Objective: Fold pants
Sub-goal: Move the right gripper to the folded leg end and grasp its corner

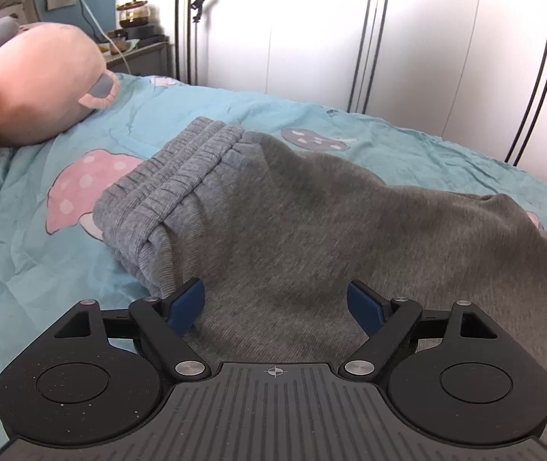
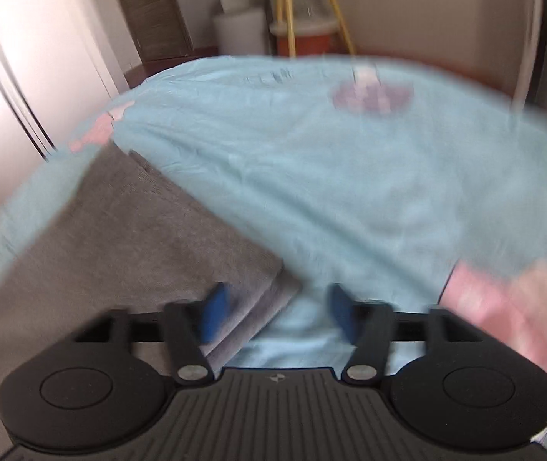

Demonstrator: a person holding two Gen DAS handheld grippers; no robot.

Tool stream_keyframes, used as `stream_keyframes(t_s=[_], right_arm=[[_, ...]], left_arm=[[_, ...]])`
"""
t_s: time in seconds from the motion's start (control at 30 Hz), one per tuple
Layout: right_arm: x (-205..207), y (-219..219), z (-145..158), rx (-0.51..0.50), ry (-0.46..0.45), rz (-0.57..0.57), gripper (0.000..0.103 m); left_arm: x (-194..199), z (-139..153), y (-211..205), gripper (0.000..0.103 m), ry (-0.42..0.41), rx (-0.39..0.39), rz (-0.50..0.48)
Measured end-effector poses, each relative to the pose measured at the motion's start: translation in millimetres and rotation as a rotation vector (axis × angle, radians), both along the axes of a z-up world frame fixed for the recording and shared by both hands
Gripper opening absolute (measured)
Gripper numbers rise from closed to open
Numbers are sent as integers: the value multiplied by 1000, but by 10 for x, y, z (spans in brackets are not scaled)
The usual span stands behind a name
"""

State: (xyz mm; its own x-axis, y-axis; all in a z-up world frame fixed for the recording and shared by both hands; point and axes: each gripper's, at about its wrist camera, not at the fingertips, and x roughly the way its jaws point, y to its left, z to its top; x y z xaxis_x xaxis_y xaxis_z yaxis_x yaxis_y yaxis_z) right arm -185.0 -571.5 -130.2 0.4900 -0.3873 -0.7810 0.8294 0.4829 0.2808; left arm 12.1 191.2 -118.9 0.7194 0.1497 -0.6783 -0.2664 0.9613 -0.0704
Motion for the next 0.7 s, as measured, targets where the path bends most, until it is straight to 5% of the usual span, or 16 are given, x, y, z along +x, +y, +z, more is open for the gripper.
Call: stream_keyframes(t_s=[0.1, 0.3, 0.5, 0.63, 0.7], right_arm=[[-227, -54, -93, 114, -139, -38, 70], [-269, -99, -135, 162, -184, -60, 66], [-133, -79, -153, 154, -206, -41, 48], [-50, -126, -205, 175, -209, -31, 19], [-47, -151, -256, 198, -227, -45, 18]], left_arm=[[1, -4, -20, 88, 8, 9, -3], [-33, 26, 41, 88, -6, -44, 19], [-23, 9, 23, 89, 7, -36, 18], [-22, 5, 32, 89, 10, -42, 21], [-22, 0, 38, 89, 13, -47, 23]])
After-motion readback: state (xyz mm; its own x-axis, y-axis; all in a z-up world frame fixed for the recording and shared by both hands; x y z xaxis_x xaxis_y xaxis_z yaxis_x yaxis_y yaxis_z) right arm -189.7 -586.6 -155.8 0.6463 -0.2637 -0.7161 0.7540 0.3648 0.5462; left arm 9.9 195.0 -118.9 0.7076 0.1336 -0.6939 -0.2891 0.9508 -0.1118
